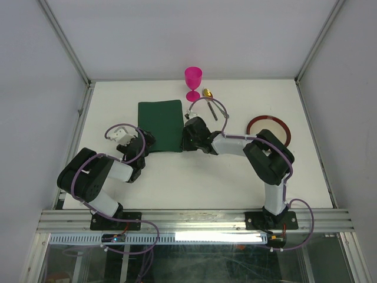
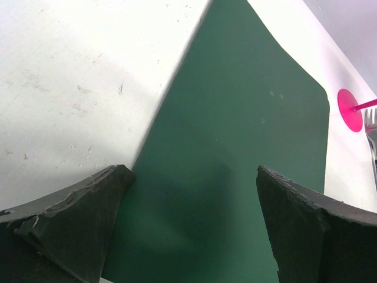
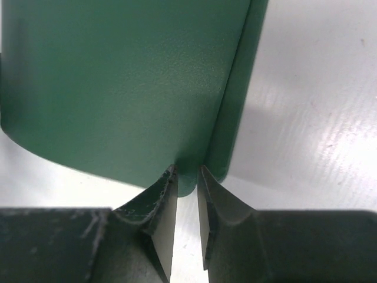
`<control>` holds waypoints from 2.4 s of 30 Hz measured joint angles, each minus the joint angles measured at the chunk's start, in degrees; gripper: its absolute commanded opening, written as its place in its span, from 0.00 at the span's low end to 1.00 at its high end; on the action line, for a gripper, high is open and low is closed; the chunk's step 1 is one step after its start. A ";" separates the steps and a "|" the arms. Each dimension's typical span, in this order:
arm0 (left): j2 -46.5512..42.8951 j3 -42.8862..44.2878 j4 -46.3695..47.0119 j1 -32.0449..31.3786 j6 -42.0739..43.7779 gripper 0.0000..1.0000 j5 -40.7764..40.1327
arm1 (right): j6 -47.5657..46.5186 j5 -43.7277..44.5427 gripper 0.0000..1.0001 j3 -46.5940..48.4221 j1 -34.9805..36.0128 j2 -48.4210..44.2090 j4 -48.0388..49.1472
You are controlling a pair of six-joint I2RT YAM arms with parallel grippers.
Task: Set the dinner table for one person
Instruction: Flatten out the napkin at the center of the board.
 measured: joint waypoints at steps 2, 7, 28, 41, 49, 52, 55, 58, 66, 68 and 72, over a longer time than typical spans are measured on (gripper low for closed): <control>0.00 0.00 0.04 -0.02 -0.07 0.97 0.11 | 0.35 -0.83 0.22 -0.04 0.07 -0.04 0.59; 0.02 -0.02 0.13 -0.02 -0.11 0.97 0.48 | 1.07 -2.29 0.22 -0.04 0.33 -0.22 2.45; -0.26 -0.26 0.42 -0.15 -0.28 0.98 1.88 | 2.89 -7.80 0.29 4.24 0.90 4.04 8.87; -4.11 -2.43 -1.99 -0.13 -0.07 0.99 1.40 | 4.26 -8.46 0.51 1.70 5.75 1.55 7.56; -11.85 -5.40 -3.89 -0.13 -0.04 0.99 0.39 | 5.62 -6.32 0.50 1.29 8.96 1.20 8.98; -16.28 -6.36 -3.89 -0.13 0.50 0.99 -0.90 | 5.79 -5.40 0.50 1.09 9.44 1.20 9.94; -18.56 -6.29 -2.71 -0.13 3.23 0.99 -2.29 | 5.90 -4.48 0.50 0.85 9.66 1.20 10.14; -18.73 -5.49 -0.92 -0.13 6.38 0.99 -3.19 | 5.92 -2.51 0.50 0.20 9.66 1.11 9.99; -14.12 -3.63 10.29 -0.13 10.97 0.99 -2.47 | 8.33 11.45 0.50 -2.49 9.68 -4.44 0.85; -12.31 -3.06 12.41 -0.11 11.37 0.99 -1.51 | 9.16 15.56 0.50 -2.51 9.62 -5.88 -1.29; -5.81 -0.83 17.97 -0.07 12.41 0.99 1.55 | 10.80 20.94 0.49 -3.43 8.44 -7.67 -4.00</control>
